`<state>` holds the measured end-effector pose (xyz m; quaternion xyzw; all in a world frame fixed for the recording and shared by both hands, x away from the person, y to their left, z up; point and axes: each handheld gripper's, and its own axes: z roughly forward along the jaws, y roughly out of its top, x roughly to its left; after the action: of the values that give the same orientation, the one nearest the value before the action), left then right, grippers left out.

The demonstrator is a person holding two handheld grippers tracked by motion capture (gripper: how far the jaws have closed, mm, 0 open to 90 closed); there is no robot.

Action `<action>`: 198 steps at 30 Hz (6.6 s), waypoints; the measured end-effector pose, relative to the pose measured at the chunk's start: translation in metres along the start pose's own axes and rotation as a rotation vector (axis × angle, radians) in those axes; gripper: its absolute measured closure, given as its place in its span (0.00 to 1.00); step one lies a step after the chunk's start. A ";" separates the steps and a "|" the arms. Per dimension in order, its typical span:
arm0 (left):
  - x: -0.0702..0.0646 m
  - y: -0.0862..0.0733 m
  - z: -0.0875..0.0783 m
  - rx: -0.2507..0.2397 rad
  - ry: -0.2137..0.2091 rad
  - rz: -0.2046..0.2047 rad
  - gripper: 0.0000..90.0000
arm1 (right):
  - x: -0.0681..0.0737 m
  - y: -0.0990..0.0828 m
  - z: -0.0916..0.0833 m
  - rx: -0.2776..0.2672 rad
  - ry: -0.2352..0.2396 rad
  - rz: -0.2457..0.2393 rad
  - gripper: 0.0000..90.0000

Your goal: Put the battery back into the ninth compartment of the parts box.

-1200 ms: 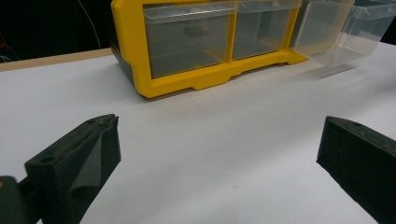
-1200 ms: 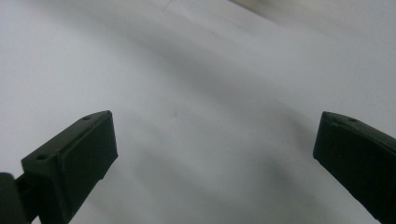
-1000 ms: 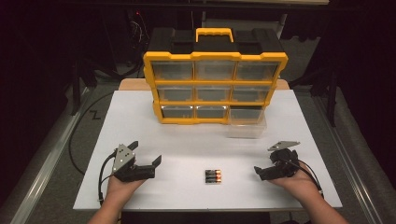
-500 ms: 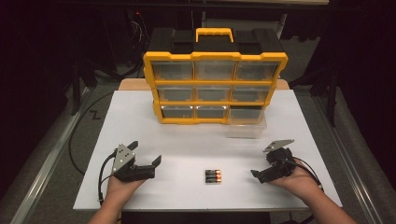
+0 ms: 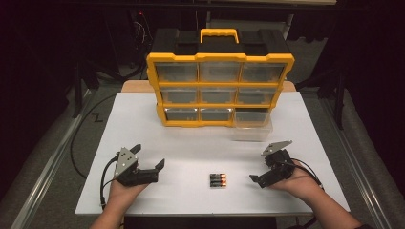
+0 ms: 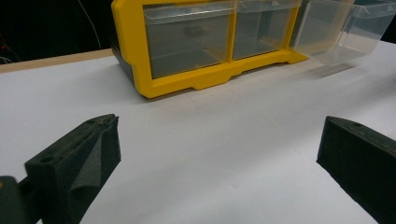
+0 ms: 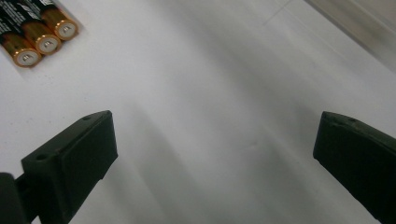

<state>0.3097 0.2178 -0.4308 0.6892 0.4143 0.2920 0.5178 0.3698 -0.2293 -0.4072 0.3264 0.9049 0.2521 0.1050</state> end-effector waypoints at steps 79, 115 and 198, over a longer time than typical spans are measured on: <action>-0.001 -0.001 -0.002 -0.017 -0.014 0.015 0.00 | 0.068 0.057 0.013 -0.013 0.314 -0.415 0.59; -0.001 -0.001 -0.002 -0.021 -0.016 0.014 0.00 | 0.086 0.057 0.030 0.044 0.291 -0.561 0.84; -0.001 -0.001 -0.002 -0.022 -0.008 0.019 0.00 | 0.070 0.053 0.010 0.054 0.311 -0.571 0.88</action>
<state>0.3072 0.2180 -0.4311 0.6885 0.4026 0.2987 0.5240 0.3477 -0.1457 -0.3895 0.0197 0.9715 0.2351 0.0232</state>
